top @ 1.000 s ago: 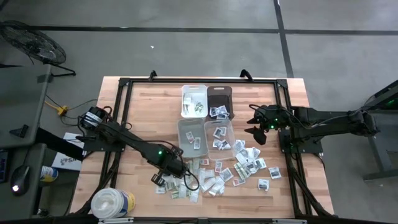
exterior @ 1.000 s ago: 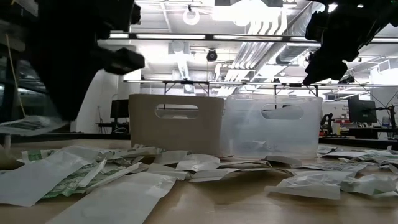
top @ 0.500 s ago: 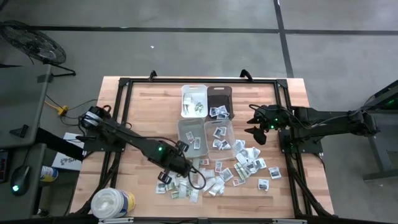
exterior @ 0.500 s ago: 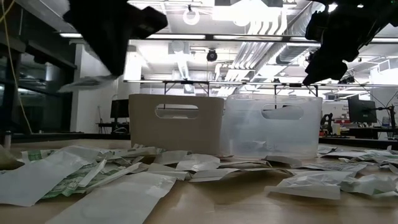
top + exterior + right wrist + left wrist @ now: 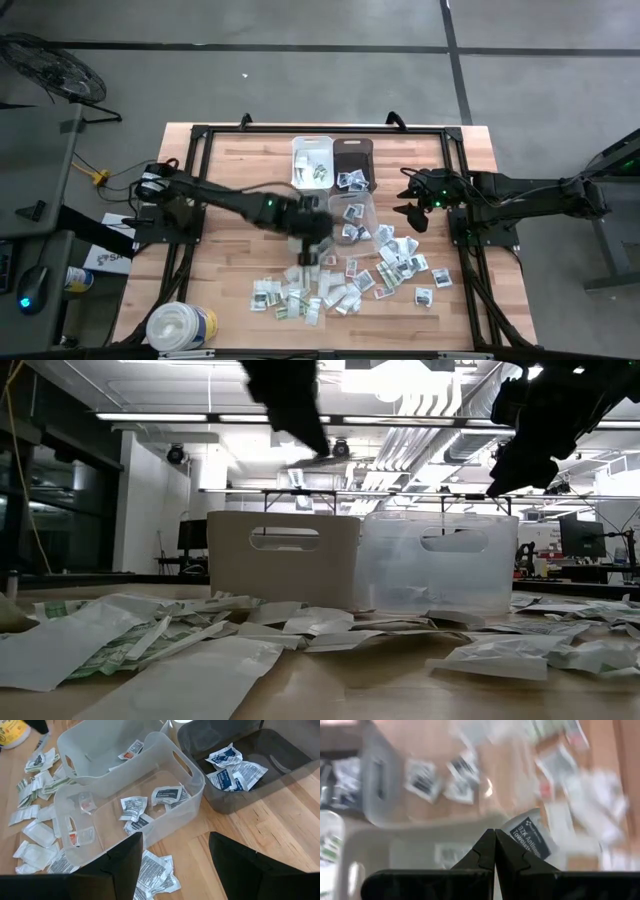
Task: Pick & Place First Aid Supplies
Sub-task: Put the gray towelette pack into the transparent bin
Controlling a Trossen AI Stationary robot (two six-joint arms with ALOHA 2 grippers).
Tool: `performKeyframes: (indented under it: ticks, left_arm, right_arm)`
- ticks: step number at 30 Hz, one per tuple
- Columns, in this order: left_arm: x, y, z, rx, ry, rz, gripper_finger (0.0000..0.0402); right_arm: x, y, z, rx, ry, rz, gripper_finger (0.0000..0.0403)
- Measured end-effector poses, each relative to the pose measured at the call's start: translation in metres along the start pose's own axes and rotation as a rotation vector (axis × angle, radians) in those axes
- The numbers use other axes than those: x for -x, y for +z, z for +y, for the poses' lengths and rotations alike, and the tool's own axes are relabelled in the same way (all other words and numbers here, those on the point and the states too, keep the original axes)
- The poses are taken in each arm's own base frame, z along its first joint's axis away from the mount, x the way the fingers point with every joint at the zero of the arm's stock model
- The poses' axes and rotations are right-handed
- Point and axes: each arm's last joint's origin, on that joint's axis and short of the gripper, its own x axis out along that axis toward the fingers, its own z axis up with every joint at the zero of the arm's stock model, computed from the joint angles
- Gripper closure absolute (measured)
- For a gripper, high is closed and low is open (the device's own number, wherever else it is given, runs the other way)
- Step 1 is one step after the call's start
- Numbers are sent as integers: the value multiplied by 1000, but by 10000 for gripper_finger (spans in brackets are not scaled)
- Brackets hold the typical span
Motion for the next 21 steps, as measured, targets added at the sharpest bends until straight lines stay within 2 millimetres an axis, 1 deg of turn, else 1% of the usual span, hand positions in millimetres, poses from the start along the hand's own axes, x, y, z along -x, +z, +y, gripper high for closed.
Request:
performKeyframes:
  ticks: [5,7,9,11,13,17,21]
  left_arm:
    - [-9,18,34,104,40,-134,401]
    - [-12,20,45,127,51,-150,401]
    - [-22,25,55,150,49,-191,401]
    - [-30,24,62,162,31,-179,401]
    - [-43,29,64,171,8,-222,401]
    - [-63,24,66,175,-2,-185,401]
    - [-72,21,65,172,14,-163,401]
  right_arm:
    - [0,0,0,0,-4,-2,181]
    - [0,0,0,-1,-4,-2,181]
    - [0,0,0,-2,-5,-2,181]
    - [0,0,0,-5,-4,-2,181]
    - [0,0,0,-16,-8,-3,181]
    - [0,0,0,-19,-9,3,181]
    - [-1,-1,-1,-26,-11,19,181]
